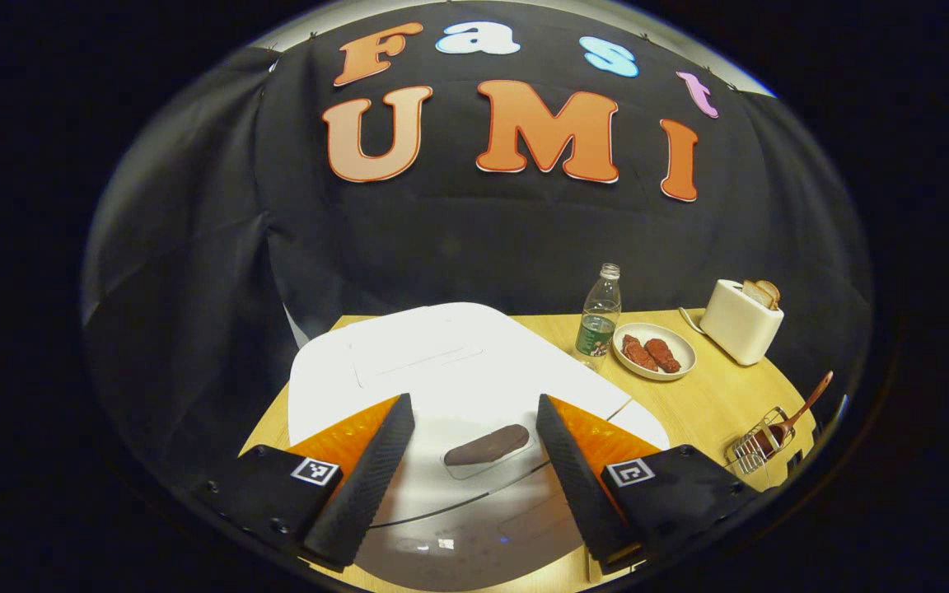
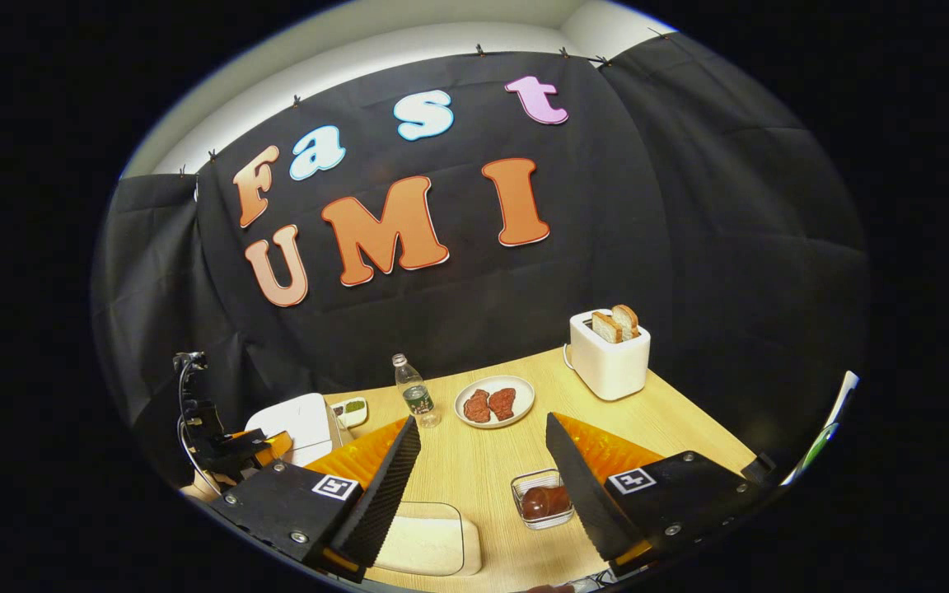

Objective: Close the left gripper, press the button to open the rice cooker; take a wooden spoon from the chopstick holder with the right hand, scoop a spoonful of rice and pour it into the rice cooker, then put the wooden spoon back into the chopstick holder.

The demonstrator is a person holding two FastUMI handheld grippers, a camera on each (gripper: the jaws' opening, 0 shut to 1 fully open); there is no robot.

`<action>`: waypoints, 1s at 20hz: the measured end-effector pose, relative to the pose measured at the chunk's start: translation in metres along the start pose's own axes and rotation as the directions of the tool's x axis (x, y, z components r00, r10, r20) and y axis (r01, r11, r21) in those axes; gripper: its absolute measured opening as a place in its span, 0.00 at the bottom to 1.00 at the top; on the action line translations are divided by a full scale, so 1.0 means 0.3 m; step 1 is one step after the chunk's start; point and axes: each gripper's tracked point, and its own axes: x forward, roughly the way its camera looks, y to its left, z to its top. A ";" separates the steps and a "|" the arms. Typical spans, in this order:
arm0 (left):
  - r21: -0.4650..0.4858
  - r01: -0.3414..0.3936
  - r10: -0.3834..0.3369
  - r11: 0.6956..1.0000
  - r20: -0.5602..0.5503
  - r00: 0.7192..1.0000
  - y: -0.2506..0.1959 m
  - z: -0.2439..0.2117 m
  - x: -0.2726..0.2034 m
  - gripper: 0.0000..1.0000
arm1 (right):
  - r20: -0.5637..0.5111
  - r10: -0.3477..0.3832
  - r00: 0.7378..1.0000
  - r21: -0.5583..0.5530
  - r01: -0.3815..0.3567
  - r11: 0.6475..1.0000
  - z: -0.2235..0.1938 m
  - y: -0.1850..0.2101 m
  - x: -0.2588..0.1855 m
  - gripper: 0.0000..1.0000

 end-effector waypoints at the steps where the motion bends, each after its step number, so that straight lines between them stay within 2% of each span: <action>1: 0.014 -0.004 0.004 1.000 -0.013 1.000 -0.001 -0.011 0.004 1.00 | -0.005 -0.004 1.000 0.000 0.004 1.000 -0.009 -0.008 0.003 0.95; 7: 0.030 0.023 -0.023 0.999 0.022 0.999 -0.022 0.008 0.034 1.00 | -0.045 -0.008 0.999 -0.003 0.008 1.000 -0.061 -0.015 0.022 0.95; 10: 0.036 0.015 -0.014 0.999 -0.007 1.000 -0.017 0.014 0.028 1.00 | -0.022 -0.019 1.000 -0.047 0.018 0.999 -0.030 -0.017 0.027 0.95; 13: -0.023 0.017 -0.018 1.000 -0.039 0.999 -0.014 0.032 -0.019 1.00 | 0.011 -0.009 1.000 -0.061 0.009 0.998 0.014 -0.001 0.022 0.95; 20: -0.060 0.009 -0.004 0.998 0.084 0.996 0.043 0.329 -0.251 1.00 | 0.092 -0.008 0.996 -0.081 0.016 0.997 0.138 0.012 -0.022 0.95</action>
